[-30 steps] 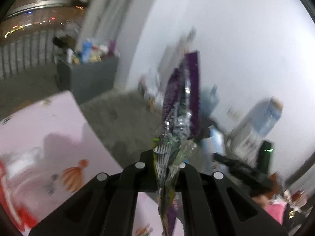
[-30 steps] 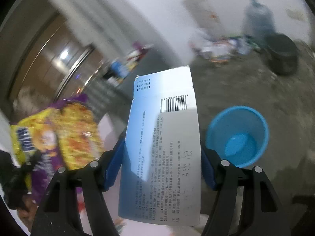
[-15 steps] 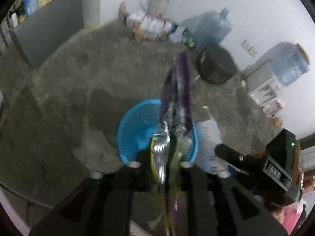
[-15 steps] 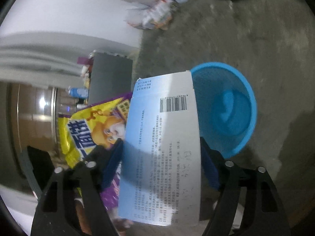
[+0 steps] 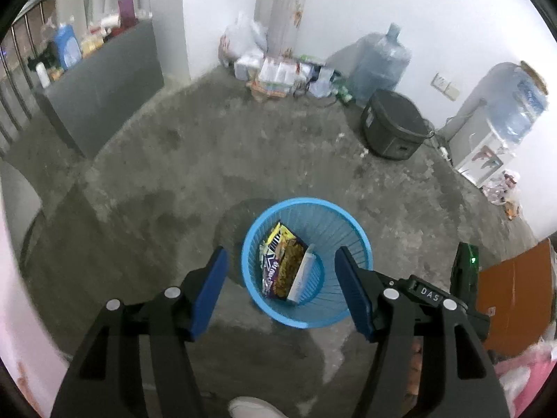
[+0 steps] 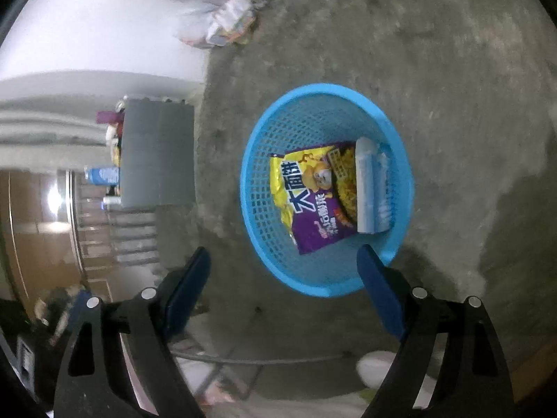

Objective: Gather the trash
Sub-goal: 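Move both open tools back over the table trash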

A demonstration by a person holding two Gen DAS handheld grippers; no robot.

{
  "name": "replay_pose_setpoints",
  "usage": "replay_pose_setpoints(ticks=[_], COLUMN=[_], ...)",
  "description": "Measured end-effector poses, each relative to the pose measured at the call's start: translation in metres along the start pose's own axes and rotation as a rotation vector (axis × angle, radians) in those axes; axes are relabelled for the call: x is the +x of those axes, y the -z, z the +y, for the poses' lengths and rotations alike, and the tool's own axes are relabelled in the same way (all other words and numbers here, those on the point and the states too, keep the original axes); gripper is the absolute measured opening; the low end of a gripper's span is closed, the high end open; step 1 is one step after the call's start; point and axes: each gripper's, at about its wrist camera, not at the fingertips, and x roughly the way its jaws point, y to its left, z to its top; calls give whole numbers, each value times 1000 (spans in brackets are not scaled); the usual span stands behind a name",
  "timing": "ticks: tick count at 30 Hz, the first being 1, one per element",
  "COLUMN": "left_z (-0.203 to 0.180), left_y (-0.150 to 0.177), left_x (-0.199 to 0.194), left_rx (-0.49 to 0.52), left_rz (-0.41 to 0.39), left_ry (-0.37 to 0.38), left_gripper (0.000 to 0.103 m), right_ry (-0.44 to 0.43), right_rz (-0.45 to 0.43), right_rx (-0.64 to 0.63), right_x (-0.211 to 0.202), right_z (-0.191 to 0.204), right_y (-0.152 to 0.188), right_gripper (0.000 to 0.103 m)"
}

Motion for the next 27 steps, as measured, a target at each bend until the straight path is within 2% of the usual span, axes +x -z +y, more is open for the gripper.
replay_pose_setpoints(ticks=[2, 5, 9, 14, 19, 21, 23, 27], left_z=[5, 17, 42, 92, 140, 159, 172, 199], left_y=[7, 27, 69, 136, 203, 232, 252, 288], left_x=[-28, -80, -145, -227, -298, -323, -339, -361], left_rx=[-1, 4, -19, -115, -207, -243, -265, -329], left_rz=[-43, -122, -226, -373, -497, -537, -559, -591], left_ry=[8, -19, -74, -206, -377, -422, -455, -520], left_gripper=[62, 62, 62, 62, 62, 62, 62, 62], right_ry=[9, 10, -13, -80, -178, -212, -240, -267], right_rz=[-27, -57, -35, 6, 72, 97, 126, 181], right_rx=[-56, -173, -358, -550, -762, -835, -907, -974], right_x=[-11, -26, -39, -41, -40, -39, -35, -24], right_z=[10, 34, 81, 140, 204, 222, 241, 267], right_y=[7, 18, 48, 83, 141, 165, 193, 225], right_gripper=[82, 82, 82, 82, 82, 82, 82, 77])
